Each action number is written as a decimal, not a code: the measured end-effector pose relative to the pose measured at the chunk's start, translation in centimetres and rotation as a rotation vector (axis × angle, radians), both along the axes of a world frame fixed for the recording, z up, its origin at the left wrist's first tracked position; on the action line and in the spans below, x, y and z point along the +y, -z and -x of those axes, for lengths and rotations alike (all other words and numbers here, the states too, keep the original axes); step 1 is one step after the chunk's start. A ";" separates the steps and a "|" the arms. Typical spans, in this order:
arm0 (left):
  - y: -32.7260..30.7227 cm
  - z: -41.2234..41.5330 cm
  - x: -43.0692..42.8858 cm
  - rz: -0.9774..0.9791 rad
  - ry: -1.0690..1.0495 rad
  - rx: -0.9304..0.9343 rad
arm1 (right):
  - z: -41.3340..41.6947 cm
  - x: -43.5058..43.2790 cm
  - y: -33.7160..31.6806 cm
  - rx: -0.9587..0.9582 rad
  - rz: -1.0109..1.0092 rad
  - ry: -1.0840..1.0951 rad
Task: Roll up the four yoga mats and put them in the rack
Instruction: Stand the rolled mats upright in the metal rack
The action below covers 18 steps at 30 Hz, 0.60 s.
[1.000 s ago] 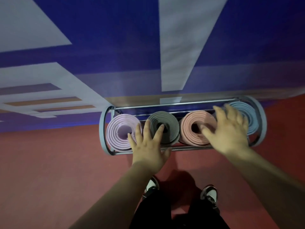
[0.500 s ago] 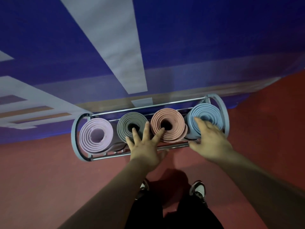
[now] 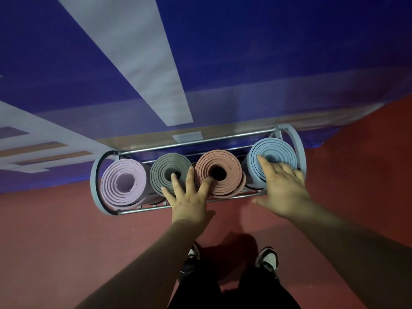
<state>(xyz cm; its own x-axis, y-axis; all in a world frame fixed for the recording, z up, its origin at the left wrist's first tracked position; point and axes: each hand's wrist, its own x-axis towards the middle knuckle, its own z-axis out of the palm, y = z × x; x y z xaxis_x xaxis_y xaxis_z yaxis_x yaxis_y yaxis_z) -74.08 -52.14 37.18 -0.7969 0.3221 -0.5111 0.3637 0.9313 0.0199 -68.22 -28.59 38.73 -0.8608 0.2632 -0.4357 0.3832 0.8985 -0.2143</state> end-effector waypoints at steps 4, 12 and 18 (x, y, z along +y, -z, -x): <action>-0.1 0.0 -0.2 -0.044 -0.007 0.021 | 0.5 -0.1 -0.1 0.029 -0.033 0.027; -0.5 -0.1 -0.7 -0.118 -0.016 0.035 | 1.1 -0.6 -0.8 0.014 -0.053 0.040; -1.5 0.5 -1.4 -0.183 -0.043 0.030 | 1.9 -1.1 -2.3 0.009 -0.052 0.038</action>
<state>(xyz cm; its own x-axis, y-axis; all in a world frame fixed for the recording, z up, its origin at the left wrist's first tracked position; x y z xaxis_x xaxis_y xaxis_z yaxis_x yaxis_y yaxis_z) -74.60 -53.57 38.66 -0.8259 0.3727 -0.4231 0.3263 0.9279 0.1804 -70.16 -29.73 41.04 -0.8535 0.3175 -0.4132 0.4153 0.8934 -0.1712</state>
